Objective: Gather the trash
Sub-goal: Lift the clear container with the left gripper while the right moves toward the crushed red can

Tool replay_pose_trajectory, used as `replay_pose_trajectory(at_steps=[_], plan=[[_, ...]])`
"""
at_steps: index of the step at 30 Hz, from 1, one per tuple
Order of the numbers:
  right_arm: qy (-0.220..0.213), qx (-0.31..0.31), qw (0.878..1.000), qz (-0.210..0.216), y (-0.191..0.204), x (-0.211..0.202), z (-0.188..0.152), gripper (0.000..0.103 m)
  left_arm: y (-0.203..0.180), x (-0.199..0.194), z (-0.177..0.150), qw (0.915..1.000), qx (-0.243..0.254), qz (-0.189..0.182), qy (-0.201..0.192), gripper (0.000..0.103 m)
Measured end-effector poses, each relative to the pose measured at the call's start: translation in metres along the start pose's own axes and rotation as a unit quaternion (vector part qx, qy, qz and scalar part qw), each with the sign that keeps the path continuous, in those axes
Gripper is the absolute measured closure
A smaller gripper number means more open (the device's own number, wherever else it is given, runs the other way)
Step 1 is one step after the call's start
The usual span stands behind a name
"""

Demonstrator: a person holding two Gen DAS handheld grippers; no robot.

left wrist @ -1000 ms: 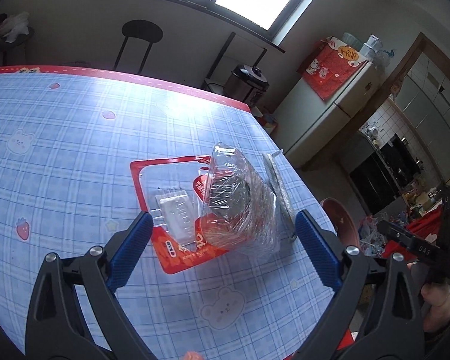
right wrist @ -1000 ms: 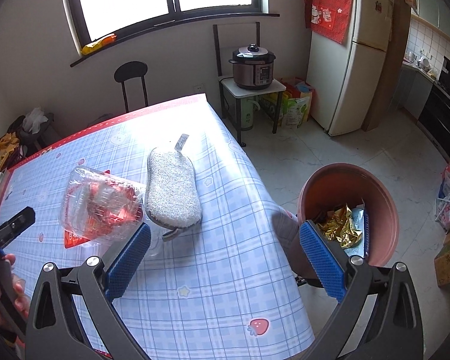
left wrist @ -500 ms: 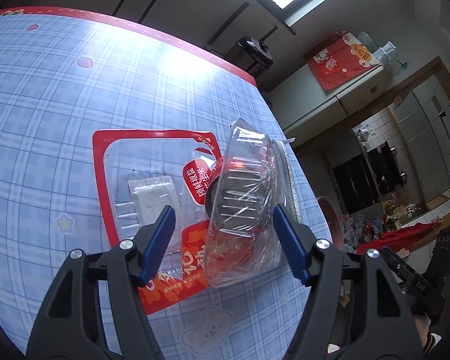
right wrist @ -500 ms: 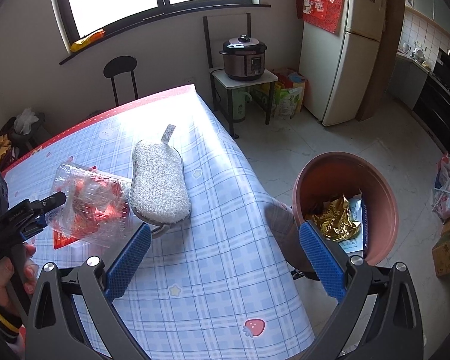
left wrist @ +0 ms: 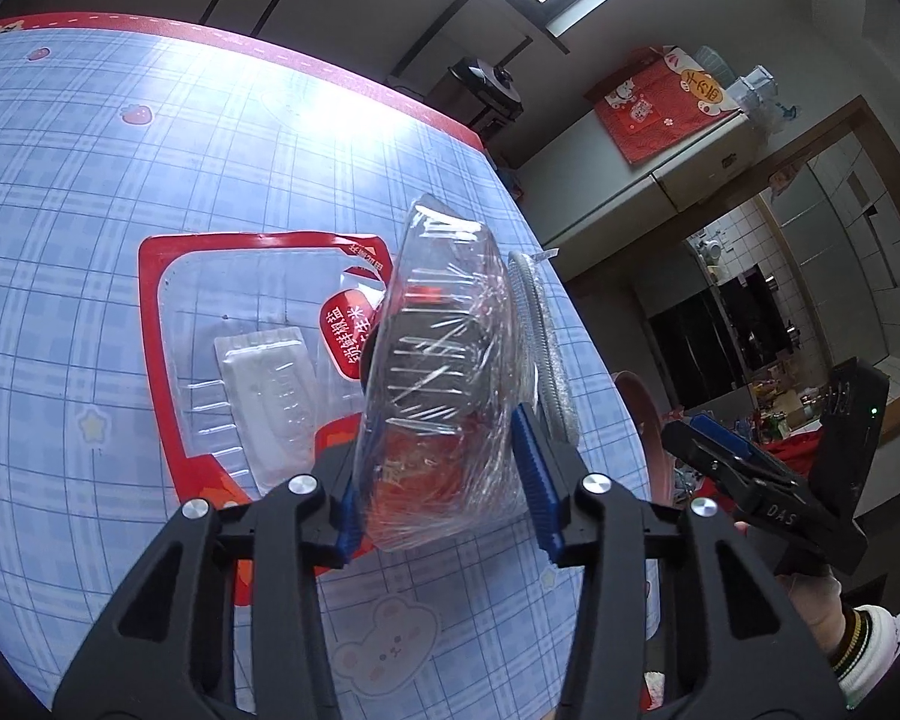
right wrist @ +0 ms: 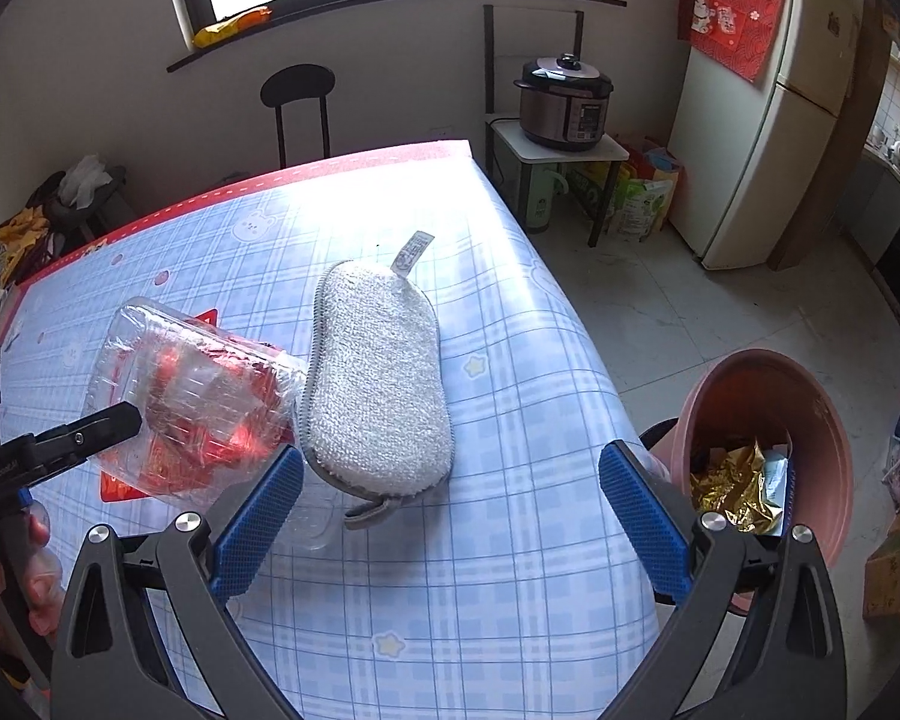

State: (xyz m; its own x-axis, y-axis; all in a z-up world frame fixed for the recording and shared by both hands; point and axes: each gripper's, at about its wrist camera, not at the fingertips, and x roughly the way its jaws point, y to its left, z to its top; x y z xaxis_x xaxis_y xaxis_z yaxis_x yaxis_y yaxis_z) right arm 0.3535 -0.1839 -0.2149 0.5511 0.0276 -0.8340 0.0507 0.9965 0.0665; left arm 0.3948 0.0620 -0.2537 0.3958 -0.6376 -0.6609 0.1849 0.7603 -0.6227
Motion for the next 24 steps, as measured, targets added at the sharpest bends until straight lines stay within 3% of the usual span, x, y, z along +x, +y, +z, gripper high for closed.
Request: replay_pose_trajectory(at_steps=[5,10,17,24], plan=[[0.008,-0.025,1.0,0.002,0.009,0.007,0.001,0.006,-0.006,-0.008,-0.003,0.9991,0.005,-0.041,-0.011,0.075],[0.016,-0.034,0.999,-0.001,0.012,0.017,0.001,0.006,-0.021,-0.026,-0.009,0.9962,0.019,-0.082,-0.024,0.085],[0.025,-0.042,0.999,0.004,0.017,0.026,-0.003,0.006,-0.047,-0.057,-0.007,0.9901,0.045,-0.122,-0.052,0.085],[0.034,-0.051,0.998,0.006,0.02,0.036,-0.004,0.006,-0.037,-0.131,0.006,0.9826,0.022,-0.108,-0.149,0.085]])
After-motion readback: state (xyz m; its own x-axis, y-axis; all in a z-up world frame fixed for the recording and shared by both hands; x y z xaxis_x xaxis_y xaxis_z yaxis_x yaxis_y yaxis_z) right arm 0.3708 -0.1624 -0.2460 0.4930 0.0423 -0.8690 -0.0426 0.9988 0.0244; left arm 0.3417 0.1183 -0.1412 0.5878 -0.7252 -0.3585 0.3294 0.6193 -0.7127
